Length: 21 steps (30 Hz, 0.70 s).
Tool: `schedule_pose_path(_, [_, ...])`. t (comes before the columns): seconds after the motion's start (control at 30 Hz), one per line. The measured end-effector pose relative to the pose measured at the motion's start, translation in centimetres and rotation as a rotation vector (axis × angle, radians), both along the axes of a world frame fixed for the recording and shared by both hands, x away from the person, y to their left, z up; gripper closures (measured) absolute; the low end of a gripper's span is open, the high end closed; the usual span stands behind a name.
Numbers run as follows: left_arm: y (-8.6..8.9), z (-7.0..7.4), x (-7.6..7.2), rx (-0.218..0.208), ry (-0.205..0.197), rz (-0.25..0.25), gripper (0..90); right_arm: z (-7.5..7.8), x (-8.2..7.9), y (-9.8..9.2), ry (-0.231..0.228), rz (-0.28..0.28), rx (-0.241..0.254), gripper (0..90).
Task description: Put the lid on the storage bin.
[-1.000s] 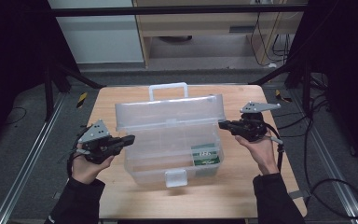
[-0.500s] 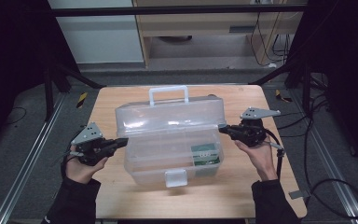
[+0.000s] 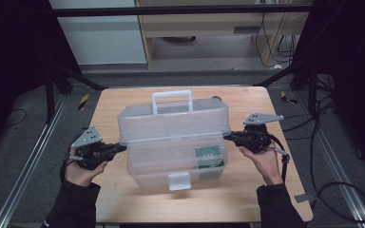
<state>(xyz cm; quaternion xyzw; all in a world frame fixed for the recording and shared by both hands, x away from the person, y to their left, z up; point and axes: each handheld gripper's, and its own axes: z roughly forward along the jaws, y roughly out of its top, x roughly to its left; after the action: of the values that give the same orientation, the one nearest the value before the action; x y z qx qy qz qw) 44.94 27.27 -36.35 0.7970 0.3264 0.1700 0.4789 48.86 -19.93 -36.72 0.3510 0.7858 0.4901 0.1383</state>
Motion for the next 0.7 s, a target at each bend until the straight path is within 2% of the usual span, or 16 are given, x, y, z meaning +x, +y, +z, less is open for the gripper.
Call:
schedule_pose_path(0.3, [0.0, -0.8, -0.2, 0.022, 0.019, 0.007, 89.6, -0.3, -1.2, -0.2, 0.001, -0.008, -0.035, 90.0])
schedule_pose_path(0.7, [0.2, -2.2, -0.5, 0.071, 0.035, 0.027, 89.6, -1.5, -2.2, -0.6, 0.032, -0.003, -0.062, 90.0])
